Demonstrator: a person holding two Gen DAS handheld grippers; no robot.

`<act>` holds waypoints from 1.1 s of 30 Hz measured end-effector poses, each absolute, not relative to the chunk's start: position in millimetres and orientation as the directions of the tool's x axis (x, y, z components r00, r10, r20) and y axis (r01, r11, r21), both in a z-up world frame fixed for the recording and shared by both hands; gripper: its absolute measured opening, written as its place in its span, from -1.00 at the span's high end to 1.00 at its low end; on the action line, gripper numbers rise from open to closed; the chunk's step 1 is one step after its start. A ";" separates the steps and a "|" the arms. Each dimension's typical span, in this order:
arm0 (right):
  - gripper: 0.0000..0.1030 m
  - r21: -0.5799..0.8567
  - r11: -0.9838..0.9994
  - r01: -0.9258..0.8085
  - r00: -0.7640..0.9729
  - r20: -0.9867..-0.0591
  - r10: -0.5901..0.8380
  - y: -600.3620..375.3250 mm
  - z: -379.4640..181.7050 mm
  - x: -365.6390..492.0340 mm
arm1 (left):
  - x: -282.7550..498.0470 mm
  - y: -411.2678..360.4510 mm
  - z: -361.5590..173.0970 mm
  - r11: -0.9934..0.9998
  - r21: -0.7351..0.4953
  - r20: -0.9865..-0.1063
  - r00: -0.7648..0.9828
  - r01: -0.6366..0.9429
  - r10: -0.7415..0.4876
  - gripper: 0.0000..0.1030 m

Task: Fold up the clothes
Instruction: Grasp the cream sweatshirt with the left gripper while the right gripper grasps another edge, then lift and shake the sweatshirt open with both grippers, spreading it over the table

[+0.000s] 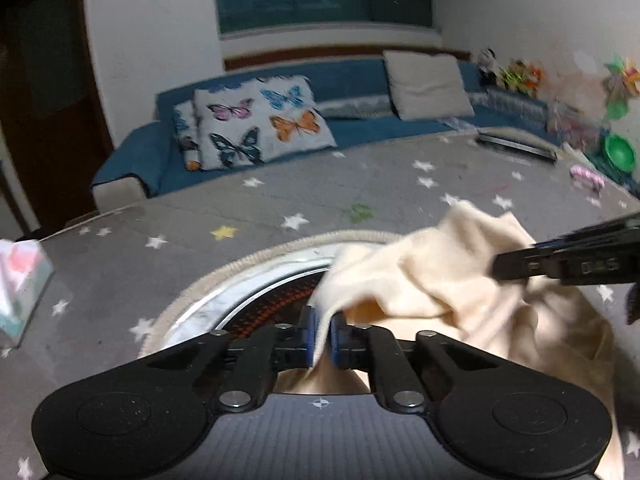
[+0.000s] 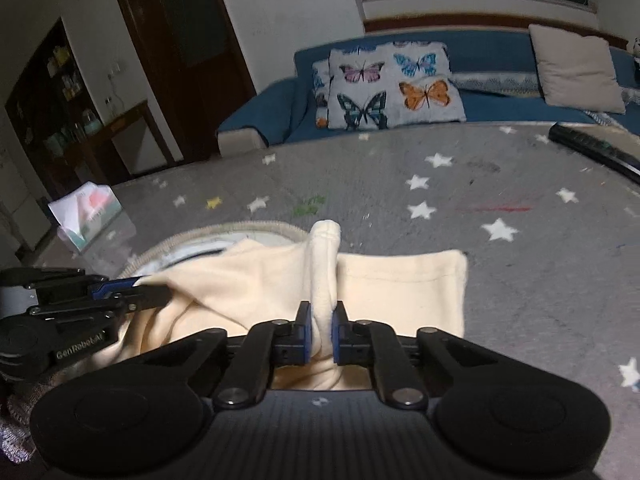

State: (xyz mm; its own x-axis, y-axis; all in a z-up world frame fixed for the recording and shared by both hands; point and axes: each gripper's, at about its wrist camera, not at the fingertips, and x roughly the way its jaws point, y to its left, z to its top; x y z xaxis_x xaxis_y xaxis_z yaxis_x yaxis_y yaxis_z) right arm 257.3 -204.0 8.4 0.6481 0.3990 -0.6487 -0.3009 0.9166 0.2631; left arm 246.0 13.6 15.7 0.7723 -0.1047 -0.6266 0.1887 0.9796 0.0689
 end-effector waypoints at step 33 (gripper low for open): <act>0.52 0.303 0.944 0.132 0.742 -0.661 0.109 -411.0 14.6 89.6 | 41.8 133.9 37.4 0.992 0.001 -0.690 0.718 -0.129 0.094 0.24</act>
